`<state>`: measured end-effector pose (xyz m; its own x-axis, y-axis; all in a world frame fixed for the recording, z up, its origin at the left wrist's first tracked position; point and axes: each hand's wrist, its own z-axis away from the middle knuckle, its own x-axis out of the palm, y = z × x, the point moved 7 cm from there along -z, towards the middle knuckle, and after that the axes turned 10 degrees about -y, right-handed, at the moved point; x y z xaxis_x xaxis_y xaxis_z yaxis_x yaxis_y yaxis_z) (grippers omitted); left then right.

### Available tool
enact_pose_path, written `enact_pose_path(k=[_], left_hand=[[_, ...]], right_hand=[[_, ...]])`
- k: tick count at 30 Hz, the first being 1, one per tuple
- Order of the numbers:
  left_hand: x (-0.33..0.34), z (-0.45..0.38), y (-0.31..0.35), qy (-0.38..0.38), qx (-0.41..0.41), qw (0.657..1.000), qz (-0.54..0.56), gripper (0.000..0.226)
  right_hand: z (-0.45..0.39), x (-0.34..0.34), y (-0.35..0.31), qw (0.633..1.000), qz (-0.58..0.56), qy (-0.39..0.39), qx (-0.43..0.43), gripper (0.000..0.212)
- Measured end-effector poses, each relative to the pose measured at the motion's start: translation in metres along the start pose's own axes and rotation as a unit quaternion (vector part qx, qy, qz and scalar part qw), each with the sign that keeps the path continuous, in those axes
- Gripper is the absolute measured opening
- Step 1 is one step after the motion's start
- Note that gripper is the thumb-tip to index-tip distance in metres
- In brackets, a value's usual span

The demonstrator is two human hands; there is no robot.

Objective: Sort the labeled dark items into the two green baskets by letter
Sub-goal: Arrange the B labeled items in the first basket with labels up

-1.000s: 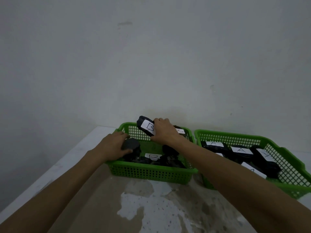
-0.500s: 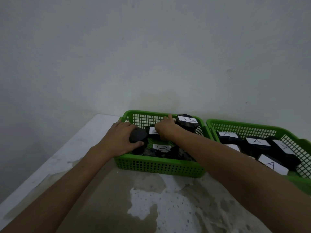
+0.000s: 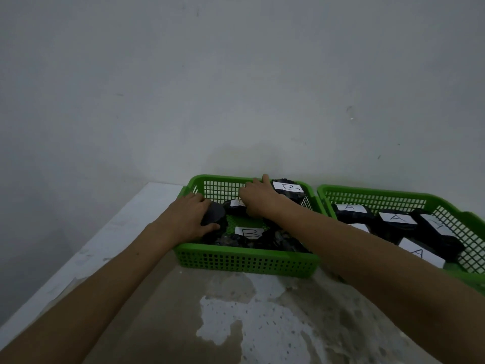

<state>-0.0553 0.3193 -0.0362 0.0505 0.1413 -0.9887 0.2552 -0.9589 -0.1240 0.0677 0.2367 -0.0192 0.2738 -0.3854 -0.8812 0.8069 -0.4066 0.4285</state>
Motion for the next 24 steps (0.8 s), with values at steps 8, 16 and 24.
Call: enact_pose_path(k=[8,16,24], left_hand=[[0.016,-0.032,0.003,-0.136,-0.106,0.985,0.008,0.083],[-0.005,-0.032,0.007,-0.123,-0.154,0.967,0.165,0.068],[-0.075,0.009,0.025,-0.053,-0.122,0.845,0.518,0.04]], right_hand=[[0.057,-0.007,0.037,0.99,-0.055,0.13,-0.021,0.039],[0.099,0.011,0.069,0.988,-0.077,0.133,-0.017,0.046],[0.142,0.002,0.075,0.98,-0.11,0.164,-0.023,0.05]])
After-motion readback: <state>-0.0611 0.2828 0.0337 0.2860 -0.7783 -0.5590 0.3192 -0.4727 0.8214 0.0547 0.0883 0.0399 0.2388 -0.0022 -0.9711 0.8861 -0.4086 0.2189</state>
